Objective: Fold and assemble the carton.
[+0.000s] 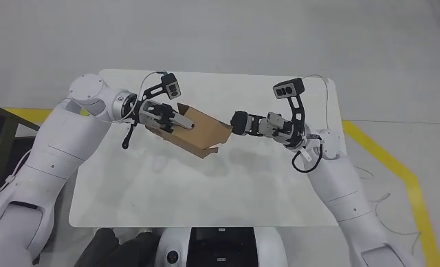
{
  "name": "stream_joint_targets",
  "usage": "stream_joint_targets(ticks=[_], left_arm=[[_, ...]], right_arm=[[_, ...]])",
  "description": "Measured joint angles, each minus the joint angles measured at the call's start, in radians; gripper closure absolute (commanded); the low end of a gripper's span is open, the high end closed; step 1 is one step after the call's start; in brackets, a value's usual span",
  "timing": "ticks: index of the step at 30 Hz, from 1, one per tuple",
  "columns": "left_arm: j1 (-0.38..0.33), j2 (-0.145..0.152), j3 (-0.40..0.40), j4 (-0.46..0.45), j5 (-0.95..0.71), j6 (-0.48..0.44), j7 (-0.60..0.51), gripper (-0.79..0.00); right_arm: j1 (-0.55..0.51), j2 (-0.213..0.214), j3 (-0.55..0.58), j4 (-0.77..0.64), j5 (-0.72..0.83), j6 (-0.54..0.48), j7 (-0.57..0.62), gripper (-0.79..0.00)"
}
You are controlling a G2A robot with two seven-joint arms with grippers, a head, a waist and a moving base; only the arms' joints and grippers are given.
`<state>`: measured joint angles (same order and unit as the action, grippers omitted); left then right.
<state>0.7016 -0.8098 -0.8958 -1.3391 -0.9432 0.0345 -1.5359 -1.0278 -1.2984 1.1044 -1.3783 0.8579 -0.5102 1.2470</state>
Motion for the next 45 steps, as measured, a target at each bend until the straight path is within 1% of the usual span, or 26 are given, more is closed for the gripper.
stream_joint_targets(ticks=[8,16,28,45], left_arm=[[-0.023,-0.015,0.02,0.037,-0.002,-0.01,0.0,0.0],[-0.031,-0.021,0.014,0.053,0.024,-0.029,0.0,0.0],[-0.011,-0.024,-0.027,0.042,0.048,-0.039,0.01,0.0],[0.024,-0.03,-0.074,0.018,0.055,-0.03,0.026,0.0]], right_arm=[[-0.019,-0.008,-0.034,-0.018,0.014,0.009,0.012,-0.785],[-0.022,-0.017,-0.061,-0.026,0.022,0.025,-0.011,-0.785],[-0.036,-0.029,-0.087,-0.051,-0.091,-0.038,-0.134,-0.785],[-0.062,-0.047,-0.123,-0.107,-0.253,-0.141,-0.324,-0.785]])
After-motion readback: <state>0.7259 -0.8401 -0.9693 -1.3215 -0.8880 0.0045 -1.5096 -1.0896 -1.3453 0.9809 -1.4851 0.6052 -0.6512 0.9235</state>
